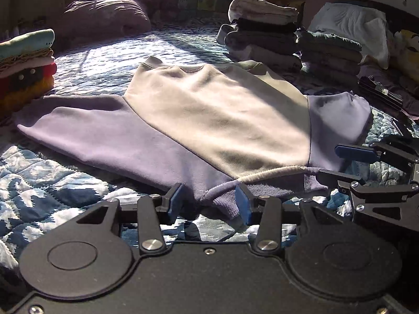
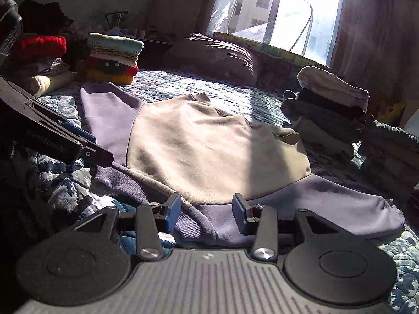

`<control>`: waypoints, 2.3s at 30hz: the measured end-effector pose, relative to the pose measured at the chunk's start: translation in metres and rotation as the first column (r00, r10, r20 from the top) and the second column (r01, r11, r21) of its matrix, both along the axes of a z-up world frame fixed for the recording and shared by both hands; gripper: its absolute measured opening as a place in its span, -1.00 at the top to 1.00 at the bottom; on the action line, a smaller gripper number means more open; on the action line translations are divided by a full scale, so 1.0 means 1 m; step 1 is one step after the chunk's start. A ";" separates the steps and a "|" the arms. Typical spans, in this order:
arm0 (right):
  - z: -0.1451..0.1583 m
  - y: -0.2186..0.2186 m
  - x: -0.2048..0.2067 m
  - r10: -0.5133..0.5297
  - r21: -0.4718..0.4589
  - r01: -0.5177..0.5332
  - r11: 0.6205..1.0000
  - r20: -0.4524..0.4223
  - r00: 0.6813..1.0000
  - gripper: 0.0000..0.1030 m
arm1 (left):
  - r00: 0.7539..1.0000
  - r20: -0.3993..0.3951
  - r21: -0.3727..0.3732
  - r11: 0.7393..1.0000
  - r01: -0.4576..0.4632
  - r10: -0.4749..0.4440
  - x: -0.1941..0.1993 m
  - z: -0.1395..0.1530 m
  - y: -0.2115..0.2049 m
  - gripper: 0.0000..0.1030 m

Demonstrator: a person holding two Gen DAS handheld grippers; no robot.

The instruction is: Fold clothes

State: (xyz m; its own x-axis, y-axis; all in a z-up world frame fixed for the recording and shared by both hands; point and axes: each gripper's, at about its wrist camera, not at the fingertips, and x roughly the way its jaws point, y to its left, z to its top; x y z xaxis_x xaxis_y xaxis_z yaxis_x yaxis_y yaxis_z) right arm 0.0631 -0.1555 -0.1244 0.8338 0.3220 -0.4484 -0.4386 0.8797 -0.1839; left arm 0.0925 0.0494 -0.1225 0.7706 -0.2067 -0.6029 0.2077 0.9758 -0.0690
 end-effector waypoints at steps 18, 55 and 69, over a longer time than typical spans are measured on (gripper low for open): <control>-0.010 -0.051 0.048 -0.046 0.215 0.065 0.974 -0.092 0.995 0.15 | 1.000 0.017 -0.051 0.998 0.020 -0.019 0.085 0.032 -0.028 0.15; -0.019 -0.063 0.049 0.115 0.350 -0.060 0.935 -0.140 0.983 0.20 | 0.985 -0.148 -0.146 0.987 0.062 -0.084 0.333 0.079 -0.128 0.07; -0.045 -0.191 0.059 -0.317 0.606 0.501 0.617 -0.391 0.864 0.18 | 0.941 -0.106 -0.026 0.947 0.319 -0.320 0.212 0.099 -0.194 -0.22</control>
State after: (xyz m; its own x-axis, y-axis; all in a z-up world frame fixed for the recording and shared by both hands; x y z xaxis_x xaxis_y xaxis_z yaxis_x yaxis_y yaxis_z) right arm 0.1226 -0.3466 -0.1699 0.8597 0.2572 -0.4414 0.0531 0.8144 0.5779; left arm 0.3047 -0.1447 -0.0233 0.5938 -0.4366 -0.6759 0.4994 0.8586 -0.1158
